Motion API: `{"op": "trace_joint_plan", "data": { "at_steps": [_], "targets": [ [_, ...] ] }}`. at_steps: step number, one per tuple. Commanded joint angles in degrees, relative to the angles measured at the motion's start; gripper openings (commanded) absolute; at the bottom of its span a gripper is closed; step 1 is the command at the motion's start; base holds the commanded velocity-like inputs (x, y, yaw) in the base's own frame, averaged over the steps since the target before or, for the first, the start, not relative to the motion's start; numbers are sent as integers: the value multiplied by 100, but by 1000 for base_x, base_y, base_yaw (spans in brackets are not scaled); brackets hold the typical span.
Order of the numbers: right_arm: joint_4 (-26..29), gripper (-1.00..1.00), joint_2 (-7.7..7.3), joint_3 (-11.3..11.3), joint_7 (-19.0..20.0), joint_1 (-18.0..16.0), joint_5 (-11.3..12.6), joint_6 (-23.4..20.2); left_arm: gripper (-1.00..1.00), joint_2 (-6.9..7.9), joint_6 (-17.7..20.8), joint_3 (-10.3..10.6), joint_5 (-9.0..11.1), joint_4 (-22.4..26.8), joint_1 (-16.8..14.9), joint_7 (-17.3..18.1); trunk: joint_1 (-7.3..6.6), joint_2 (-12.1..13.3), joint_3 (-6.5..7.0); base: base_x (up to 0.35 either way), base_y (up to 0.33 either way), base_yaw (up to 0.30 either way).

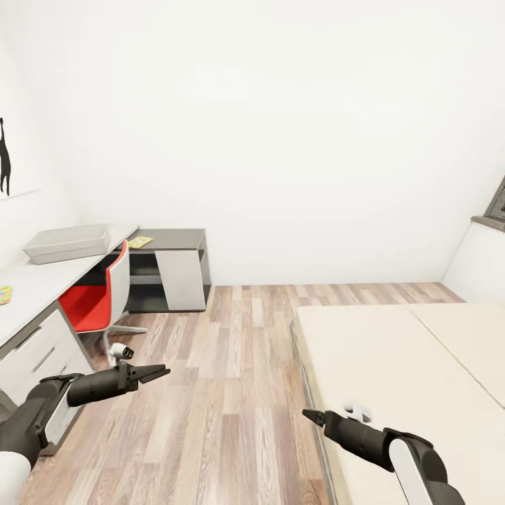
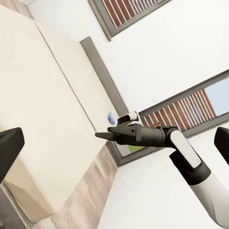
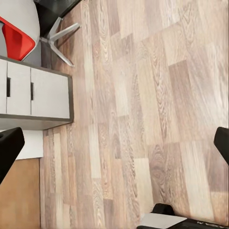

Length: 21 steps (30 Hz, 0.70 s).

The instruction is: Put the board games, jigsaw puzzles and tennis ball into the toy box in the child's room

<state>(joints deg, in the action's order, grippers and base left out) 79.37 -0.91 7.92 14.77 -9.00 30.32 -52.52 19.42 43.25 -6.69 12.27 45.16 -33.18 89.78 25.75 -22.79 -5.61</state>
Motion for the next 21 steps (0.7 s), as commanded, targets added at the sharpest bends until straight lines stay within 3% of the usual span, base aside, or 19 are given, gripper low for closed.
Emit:
{"op": "trace_joint_plan", "data": {
  "at_steps": [1, 21],
  "targets": [
    [0, 100, -2, 5, 53, -6, -44, -20, 100, 1, 61, 0, -5, 3, -4, 23, 4, -13, -13, 0, -299, 0],
    [-18, 100, -6, -1, 53, -6, -44, -13, 100, 1, 61, 0, -5, 3, -4, 23, 4, -13, -13, 0, -299, 0]
  ]
}}
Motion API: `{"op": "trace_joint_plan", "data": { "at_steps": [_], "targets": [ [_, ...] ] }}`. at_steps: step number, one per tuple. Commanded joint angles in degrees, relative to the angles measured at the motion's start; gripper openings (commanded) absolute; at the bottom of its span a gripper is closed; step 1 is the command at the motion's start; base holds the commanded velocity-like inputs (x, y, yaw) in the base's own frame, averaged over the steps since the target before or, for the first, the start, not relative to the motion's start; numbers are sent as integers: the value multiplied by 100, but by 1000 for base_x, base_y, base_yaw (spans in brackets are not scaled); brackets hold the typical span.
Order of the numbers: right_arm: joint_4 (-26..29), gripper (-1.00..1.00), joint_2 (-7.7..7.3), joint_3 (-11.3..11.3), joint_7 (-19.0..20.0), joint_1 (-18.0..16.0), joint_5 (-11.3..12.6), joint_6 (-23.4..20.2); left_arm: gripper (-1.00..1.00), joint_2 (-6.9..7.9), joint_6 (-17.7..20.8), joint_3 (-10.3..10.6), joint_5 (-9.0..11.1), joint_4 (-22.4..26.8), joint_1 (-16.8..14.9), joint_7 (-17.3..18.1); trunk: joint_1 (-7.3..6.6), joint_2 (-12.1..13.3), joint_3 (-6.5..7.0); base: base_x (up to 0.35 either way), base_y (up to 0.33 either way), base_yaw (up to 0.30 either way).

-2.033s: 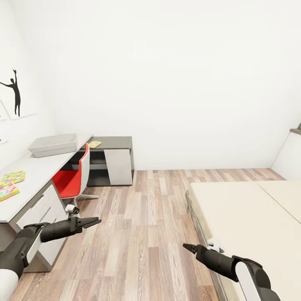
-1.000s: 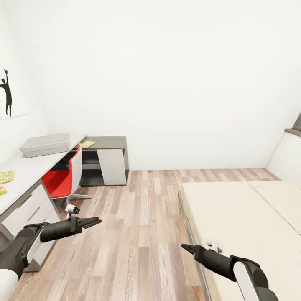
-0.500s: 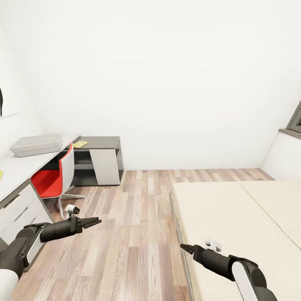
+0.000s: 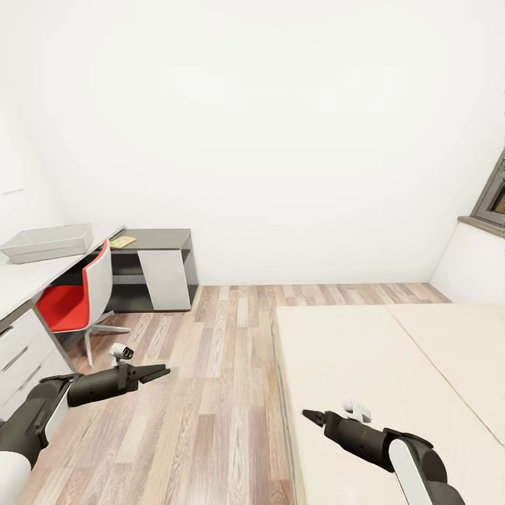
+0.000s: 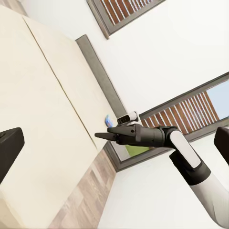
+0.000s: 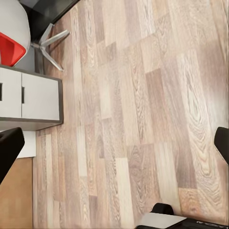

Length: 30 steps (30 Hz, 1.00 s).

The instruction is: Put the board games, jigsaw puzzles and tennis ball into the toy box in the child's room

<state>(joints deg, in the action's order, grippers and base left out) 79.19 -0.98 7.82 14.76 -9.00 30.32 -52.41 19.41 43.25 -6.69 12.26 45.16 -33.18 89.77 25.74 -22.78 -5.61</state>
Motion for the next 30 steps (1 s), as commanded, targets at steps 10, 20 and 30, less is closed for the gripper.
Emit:
{"op": "trace_joint_plan", "data": {
  "at_steps": [10, 20, 30],
  "targets": [
    [0, 100, 2, 9, 53, -6, -44, -24, 100, 1, 61, -5, -5, 7, -4, 23, 4, -14, -13, 0, -299, 0],
    [-7, 100, 3, 9, 53, -6, -44, -24, 100, 1, 61, -2, -5, 8, -4, 23, 4, -14, -13, 0, -299, 0],
    [-9, 100, 3, 9, 53, -6, -44, -24, 100, 1, 61, -2, -5, 8, -4, 23, 4, -14, -13, 0, -299, 0]
  ]
}}
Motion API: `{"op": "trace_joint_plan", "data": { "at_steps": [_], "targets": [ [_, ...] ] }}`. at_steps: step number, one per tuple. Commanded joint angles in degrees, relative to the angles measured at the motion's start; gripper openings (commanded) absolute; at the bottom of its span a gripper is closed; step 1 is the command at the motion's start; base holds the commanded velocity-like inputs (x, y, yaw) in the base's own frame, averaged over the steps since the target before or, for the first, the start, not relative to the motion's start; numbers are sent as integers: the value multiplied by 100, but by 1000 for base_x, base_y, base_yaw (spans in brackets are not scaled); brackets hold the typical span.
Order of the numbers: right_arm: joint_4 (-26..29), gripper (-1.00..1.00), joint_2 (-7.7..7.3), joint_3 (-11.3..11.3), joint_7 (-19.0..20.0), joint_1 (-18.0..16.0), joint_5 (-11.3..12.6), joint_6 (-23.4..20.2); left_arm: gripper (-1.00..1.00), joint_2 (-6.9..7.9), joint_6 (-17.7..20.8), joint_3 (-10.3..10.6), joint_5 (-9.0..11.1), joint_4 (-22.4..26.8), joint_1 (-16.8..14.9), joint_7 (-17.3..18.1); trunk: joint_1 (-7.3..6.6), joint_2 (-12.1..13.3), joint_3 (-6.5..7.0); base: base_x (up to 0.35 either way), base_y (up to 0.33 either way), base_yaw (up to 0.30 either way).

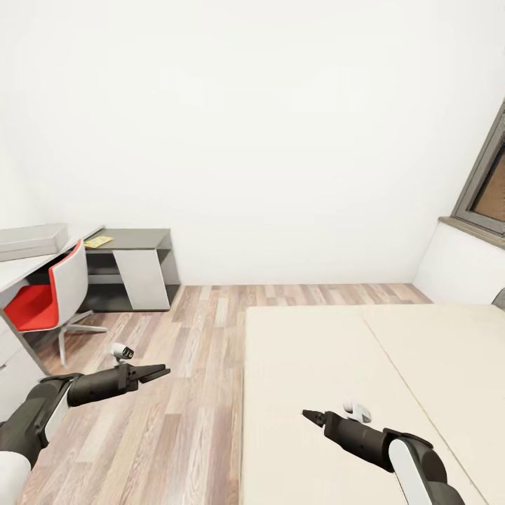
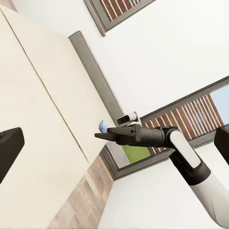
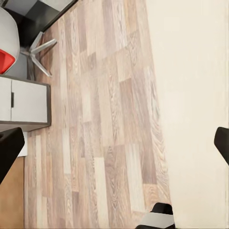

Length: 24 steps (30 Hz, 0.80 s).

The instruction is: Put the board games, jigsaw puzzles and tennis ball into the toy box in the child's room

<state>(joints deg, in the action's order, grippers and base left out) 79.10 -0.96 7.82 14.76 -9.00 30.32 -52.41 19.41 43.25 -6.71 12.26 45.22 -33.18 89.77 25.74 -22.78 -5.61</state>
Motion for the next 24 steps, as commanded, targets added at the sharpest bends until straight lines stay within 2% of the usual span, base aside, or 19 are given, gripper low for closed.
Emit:
{"op": "trace_joint_plan", "data": {
  "at_steps": [1, 24],
  "targets": [
    [1, 100, 3, 9, 53, -6, -44, -24, 100, 1, 61, 0, -5, 3, -4, 23, 4, -14, -13, 0, -299, 0],
    [1, 100, 1, 9, 53, -6, -44, -24, 100, 1, 61, 2, -5, 2, -4, 23, 4, -14, -13, 0, -299, 0]
  ]
}}
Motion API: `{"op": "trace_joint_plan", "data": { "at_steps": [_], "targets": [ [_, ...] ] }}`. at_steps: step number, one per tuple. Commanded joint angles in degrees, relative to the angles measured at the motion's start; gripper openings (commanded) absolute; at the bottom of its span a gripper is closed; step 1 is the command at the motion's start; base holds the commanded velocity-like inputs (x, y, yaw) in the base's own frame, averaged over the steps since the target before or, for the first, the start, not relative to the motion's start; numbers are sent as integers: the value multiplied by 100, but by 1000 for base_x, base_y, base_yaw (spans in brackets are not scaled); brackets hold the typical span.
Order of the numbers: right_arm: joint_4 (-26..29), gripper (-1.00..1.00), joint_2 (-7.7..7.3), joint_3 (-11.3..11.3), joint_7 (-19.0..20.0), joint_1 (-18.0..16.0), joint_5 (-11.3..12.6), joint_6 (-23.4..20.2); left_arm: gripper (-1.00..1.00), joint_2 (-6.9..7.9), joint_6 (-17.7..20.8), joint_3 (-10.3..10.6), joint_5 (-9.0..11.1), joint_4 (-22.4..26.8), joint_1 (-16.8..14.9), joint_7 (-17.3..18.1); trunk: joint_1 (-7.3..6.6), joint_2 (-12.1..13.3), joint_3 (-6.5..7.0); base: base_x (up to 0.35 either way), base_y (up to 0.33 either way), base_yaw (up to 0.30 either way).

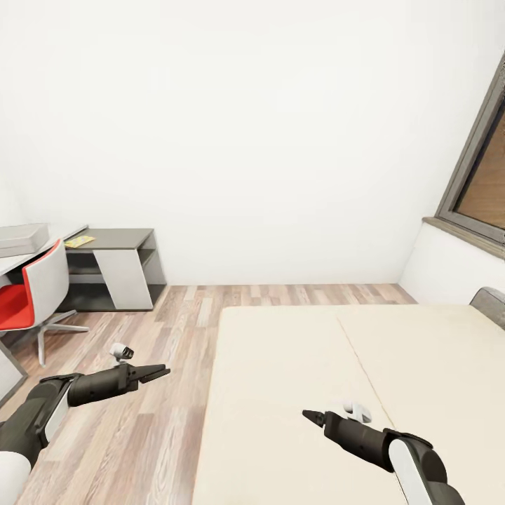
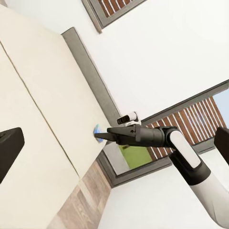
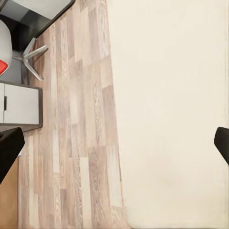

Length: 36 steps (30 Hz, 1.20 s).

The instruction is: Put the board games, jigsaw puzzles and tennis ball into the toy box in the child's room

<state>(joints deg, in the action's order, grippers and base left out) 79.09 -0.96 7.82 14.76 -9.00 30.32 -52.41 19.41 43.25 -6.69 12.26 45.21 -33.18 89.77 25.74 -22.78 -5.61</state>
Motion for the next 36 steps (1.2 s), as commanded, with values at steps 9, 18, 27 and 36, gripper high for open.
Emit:
{"op": "trace_joint_plan", "data": {
  "at_steps": [9, 18, 27, 36],
  "targets": [
    [1, 100, 1, 9, 53, -6, -44, -24, 100, 1, 61, -2, -5, 4, -4, 23, 4, -14, -13, 0, -299, 0],
    [8, 100, 0, 9, 53, -6, -44, -24, 100, 1, 61, -4, -5, 4, -4, 23, 4, -14, -13, 0, -299, 0],
    [7, 100, 0, 9, 55, -6, -44, -24, 100, 1, 61, -5, -5, 5, -4, 23, 4, -14, -13, 0, -299, 0],
    [34, 100, 0, 15, 69, -7, -44, -32, 100, 1, 61, -6, -5, 5, -4, 23, 4, -14, -13, 0, -299, 0]
  ]
}}
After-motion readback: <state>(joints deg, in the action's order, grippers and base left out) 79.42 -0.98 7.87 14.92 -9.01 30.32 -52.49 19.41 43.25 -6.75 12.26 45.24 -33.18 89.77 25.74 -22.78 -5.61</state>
